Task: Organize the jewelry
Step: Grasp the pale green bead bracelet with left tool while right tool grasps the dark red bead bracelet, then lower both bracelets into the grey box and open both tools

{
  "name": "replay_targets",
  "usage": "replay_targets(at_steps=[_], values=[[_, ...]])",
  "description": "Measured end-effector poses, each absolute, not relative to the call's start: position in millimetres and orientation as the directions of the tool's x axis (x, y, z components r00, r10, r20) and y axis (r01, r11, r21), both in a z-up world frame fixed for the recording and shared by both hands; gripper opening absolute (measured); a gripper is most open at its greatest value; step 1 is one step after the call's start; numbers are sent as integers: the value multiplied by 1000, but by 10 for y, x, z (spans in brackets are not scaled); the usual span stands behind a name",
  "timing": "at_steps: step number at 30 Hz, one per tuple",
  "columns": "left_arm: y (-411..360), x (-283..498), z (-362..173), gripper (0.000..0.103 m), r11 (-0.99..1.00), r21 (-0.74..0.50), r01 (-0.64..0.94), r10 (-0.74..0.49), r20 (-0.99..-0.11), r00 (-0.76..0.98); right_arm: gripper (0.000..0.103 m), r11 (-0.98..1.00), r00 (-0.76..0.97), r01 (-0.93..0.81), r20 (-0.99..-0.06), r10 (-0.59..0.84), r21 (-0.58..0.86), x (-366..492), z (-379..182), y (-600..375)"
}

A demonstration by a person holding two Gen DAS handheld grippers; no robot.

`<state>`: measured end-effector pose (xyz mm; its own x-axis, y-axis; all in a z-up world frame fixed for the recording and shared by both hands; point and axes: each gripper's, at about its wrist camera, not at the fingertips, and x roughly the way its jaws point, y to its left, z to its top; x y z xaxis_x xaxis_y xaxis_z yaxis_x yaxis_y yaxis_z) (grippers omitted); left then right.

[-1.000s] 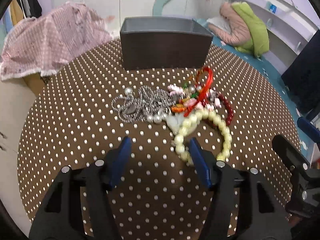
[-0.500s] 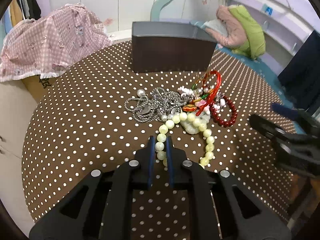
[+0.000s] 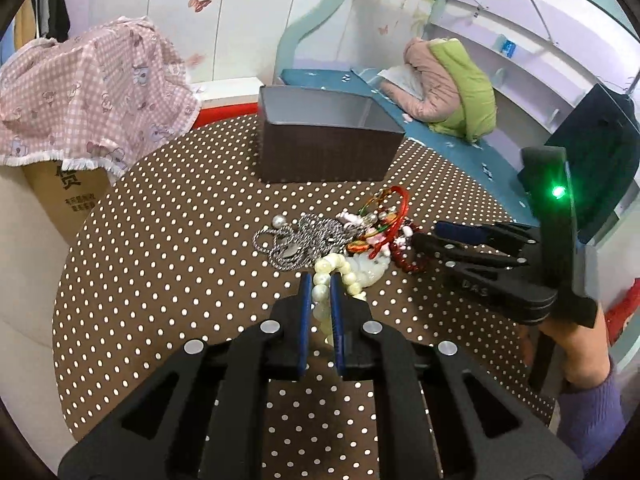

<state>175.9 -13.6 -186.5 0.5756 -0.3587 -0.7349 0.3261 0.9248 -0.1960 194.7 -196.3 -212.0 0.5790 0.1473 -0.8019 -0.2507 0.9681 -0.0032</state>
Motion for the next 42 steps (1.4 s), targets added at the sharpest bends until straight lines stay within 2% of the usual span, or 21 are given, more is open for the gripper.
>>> replay_targets(at_steps=[1, 3, 12, 17, 25, 34, 38, 42], values=[[-139, 1761, -1836, 10, 923, -193, 333, -361, -732, 577, 14, 967, 579, -254, -802, 146, -7, 1948, -2118, -1965], [-167, 1756, -1786, 10, 918, -193, 347, -371, -727, 577, 7, 964, 572, -264, -807, 146, -12, 1945, -2118, -1975], [-179, 1785, -1538, 10, 897, -179, 405, -405, -703, 585, 6, 956, 591, -290, -776, 219, 49, 1722, -1939, -2065], [-233, 1846, -1387, 10, 875, -198, 442, -443, -693, 569, 6, 948, 641, -316, -732, 230, 21, 1607, -1613, -2001], [-441, 2021, -985, 10, 851, -140, 506, -458, -667, 588, 7, 947, 691, -321, -685, 230, -6, 1682, -1260, -1974], [-676, 2828, -721, 10, 874, -109, 473, -416, -671, 614, 7, 954, 742, -299, -624, 243, 17, 2144, -897, -1953], [-757, 3295, -822, 10, 885, -122, 449, -399, -694, 599, 7, 959, 763, -281, -600, 239, 26, 2380, -835, -1907], [-810, 3650, -1087, 10, 904, -123, 409, -357, -743, 566, 7, 962, 742, -270, -628, 235, 42, 2683, -974, -1841]])
